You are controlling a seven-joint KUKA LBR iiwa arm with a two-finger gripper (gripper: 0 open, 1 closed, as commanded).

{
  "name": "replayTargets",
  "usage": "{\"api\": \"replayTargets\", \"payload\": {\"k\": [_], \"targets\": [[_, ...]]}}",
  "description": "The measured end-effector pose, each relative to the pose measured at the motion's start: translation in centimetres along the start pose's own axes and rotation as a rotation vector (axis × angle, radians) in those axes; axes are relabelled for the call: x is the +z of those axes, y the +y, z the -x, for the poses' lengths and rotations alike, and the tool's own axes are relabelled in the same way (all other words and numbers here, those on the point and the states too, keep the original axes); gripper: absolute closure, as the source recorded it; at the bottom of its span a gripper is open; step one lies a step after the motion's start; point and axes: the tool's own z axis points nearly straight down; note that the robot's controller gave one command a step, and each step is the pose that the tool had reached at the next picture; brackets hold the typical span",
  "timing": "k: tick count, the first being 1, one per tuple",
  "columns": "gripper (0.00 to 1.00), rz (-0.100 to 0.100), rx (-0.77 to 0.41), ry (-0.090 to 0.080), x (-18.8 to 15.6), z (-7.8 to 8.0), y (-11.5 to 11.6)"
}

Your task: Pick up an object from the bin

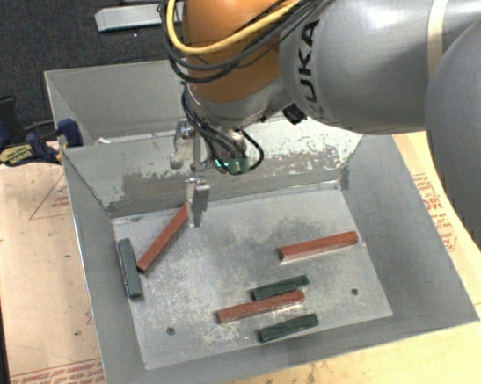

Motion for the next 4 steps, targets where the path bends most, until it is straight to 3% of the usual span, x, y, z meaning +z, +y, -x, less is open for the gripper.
{"api": "replayTargets", "payload": {"k": [1,2,3,4], "targets": [[0.00,0.001,-0.062,-0.007,4.3,0.3,0.4],[0.00,0.001,-0.121,-0.004,11.1,0.5,1.0],[0.00,0.001,-0.045,-0.002,16.7,-1.0,1.2],[1.00,0.001,-0.365,-0.014,17.2,1.7,3.9]]}}
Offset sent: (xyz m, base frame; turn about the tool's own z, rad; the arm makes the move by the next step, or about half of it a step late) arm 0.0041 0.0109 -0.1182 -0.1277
